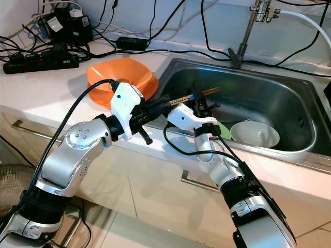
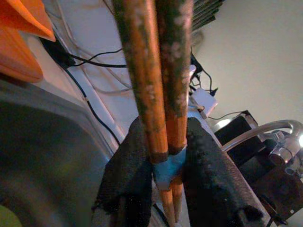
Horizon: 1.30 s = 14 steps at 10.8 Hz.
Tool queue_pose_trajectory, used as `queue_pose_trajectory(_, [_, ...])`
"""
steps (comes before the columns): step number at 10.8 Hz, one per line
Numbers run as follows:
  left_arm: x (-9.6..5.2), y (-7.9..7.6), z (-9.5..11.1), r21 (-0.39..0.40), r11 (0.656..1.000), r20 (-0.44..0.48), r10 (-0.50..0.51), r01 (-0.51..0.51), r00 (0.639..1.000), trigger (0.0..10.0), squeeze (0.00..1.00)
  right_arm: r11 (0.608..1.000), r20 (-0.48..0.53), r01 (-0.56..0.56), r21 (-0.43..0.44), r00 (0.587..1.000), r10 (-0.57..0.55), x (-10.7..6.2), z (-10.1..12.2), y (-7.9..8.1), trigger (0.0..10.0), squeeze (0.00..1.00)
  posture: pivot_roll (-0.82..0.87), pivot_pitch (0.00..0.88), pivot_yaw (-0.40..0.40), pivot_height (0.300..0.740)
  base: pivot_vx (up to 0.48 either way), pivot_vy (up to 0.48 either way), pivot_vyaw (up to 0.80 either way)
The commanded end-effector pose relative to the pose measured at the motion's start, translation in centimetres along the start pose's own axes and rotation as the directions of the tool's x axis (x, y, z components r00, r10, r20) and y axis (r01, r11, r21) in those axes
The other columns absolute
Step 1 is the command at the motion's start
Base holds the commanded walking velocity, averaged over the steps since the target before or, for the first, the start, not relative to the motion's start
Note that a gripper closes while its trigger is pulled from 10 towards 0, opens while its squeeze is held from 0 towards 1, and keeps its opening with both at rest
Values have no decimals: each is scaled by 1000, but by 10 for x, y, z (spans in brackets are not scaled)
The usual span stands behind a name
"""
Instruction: Kitchen organization
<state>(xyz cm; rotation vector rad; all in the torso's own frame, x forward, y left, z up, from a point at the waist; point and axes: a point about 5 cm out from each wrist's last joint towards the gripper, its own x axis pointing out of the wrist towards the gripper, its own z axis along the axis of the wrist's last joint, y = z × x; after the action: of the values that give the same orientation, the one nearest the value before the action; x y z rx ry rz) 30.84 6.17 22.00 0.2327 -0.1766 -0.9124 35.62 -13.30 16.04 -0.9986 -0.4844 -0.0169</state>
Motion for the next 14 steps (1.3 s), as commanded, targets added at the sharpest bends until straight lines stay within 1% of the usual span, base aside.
queue_pose_trajectory(1, [-1, 0, -6, 8, 1000, -45, -11, 11, 999, 10000, 0, 999, 25, 32, 2, 999, -32, 4, 5, -5, 0, 0, 203, 6, 36, 740, 0, 0, 0])
queue_pose_trajectory(3, [0, 2, -7, 1, 1000, -50, -4, 4, 999, 10000, 0, 999, 24, 34, 2, 999, -34, 4, 5, -5, 0, 0, 204, 7, 37, 740, 0, 0, 0])
queue_pose_trajectory(4, [0, 7, -8, -42, 999, -45, 30, -32, 999, 10000, 1000, 999, 21, 36, 3, 999, -36, 4, 4, -6, 0, 0, 205, 10, 38, 740, 0, 0, 0])
queue_pose_trajectory(6, [-1, 10, -8, -50, 997, -45, 49, -51, 998, 10000, 1000, 999, 18, 35, 1, 999, -35, 4, 3, -6, 0, 0, 206, 11, 37, 740, 0, 0, 0])
queue_pose_trajectory(9, [-3, 17, -1, -97, 990, 2, 101, -100, 995, 10000, 1000, 999, 16, 36, 0, 999, -36, 4, 2, -6, 0, 0, 209, 15, 35, 740, 0, 0, 0])
queue_pose_trajectory(10, [-6, 22, 3, -92, 988, 40, 126, -122, 991, 10000, 596, 999, 8, 38, 1, 999, -38, 4, 1, -7, 0, 0, 209, 18, 32, 740, 0, 0, 0])
queue_pose_trajectory(11, [-10, 25, 4, -84, 985, 67, 154, -148, 986, 10000, 0, 996, -42, 66, 58, 997, -64, 6, -4, -11, 3020, 0, 208, 22, 30, 740, 0, 0, 0])
queue_pose_trajectory(12, [-14, 29, 4, -112, 974, 93, 206, -196, 974, 10000, 0, 988, -82, 102, 112, 992, -93, 9, -7, -19, 10000, 0, 207, 26, 28, 740, 0, 0, 0])
queue_pose_trajectory(14, [-22, 34, -6, -118, 955, 86, 284, -274, 955, 10000, 0, 962, -158, 170, 216, 978, -137, 15, -14, -33, 10000, 0, 205, 30, 21, 740, 0, 0, 0])
